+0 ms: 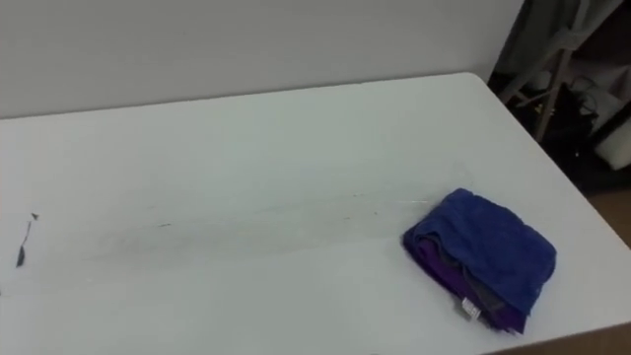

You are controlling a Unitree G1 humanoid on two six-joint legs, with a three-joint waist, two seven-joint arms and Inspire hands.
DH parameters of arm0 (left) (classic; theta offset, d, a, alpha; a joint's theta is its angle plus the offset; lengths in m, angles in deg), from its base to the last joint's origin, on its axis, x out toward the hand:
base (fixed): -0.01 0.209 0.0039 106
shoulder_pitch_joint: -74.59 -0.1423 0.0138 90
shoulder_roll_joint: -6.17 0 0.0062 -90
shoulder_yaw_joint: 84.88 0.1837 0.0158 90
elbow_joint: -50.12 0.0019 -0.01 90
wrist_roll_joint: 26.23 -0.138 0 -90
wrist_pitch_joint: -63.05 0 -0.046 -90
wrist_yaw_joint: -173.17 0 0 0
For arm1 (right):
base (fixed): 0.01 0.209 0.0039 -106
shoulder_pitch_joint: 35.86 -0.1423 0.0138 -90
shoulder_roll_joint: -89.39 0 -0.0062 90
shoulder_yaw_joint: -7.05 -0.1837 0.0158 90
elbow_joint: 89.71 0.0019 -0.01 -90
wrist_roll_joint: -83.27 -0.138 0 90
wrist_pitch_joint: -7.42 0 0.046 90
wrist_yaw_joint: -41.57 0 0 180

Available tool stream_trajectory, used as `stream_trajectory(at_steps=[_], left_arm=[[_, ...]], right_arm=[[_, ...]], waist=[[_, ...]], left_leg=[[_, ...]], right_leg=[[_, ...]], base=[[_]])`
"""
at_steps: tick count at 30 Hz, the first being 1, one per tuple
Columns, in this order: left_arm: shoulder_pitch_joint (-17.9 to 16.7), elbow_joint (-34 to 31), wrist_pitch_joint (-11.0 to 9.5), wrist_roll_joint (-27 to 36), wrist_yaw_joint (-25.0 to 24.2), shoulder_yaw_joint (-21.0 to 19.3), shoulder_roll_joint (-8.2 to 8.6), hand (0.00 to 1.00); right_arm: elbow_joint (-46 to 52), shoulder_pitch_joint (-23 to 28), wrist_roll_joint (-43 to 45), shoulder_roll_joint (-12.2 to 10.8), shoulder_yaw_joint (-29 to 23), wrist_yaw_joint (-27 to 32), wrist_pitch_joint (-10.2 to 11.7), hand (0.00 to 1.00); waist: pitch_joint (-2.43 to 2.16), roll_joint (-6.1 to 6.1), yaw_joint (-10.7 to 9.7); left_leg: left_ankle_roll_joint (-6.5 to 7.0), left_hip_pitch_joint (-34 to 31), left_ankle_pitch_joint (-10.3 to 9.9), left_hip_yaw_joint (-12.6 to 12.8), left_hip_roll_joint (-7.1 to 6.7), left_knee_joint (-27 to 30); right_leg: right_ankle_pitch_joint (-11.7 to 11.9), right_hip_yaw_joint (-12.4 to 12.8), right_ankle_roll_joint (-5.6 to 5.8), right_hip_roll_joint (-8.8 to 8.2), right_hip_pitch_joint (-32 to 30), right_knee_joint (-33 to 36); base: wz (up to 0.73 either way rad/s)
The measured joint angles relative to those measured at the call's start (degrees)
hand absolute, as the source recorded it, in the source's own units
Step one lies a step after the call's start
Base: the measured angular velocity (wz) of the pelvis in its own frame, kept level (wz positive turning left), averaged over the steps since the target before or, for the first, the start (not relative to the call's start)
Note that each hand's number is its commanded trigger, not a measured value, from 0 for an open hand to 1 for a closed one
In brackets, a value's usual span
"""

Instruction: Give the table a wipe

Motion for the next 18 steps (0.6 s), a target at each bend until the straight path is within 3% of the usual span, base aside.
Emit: stream_trajectory(at_steps=[4,7,14,18], left_arm=[[1.21,0.01,-0.37,-1.27,3.15,3.34,0.97,0.00],[1.67,0.63,-0.39,-1.24,4.59,4.72,1.37,0.00],[1.87,2.52,-0.34,-3.18,6.90,6.94,1.45,0.00],[1.80,2.91,0.08,-4.72,8.79,7.03,1.54,0.00]], right_arm=[[0.20,-2.66,12.10,-0.37,7.12,-1.86,-0.27,0.00],[0.23,-3.81,19.08,-1.11,9.20,-1.83,-0.52,0.00],[-0.02,-3.31,21.86,-2.40,13.14,-2.67,-1.38,0.00],[-0.11,-3.29,21.50,-2.41,13.29,-3.97,-3.44,0.00]], waist=[[0.25,0.89,1.68],[0.37,1.40,2.80],[0.37,1.39,2.97],[0.44,1.26,3.01]], left_leg=[[0.13,-0.04,0.08,-0.81,-0.02,0.08],[0.12,-0.14,0.08,-0.98,-0.02,-0.06],[0.12,-0.30,0.07,-1.75,-0.02,-0.27],[0.12,-0.35,0.07,-1.77,-0.02,-0.26]], right_leg=[[0.04,-0.07,-0.01,0.04,0.45,0.00],[0.03,-0.30,0.01,0.06,0.48,-0.15],[-0.06,-1.53,0.16,0.06,1.23,-1.01],[-0.10,-1.59,0.22,0.04,1.27,-1.02]], base=[[0.08],[0.03],[0.07],[0.00]])
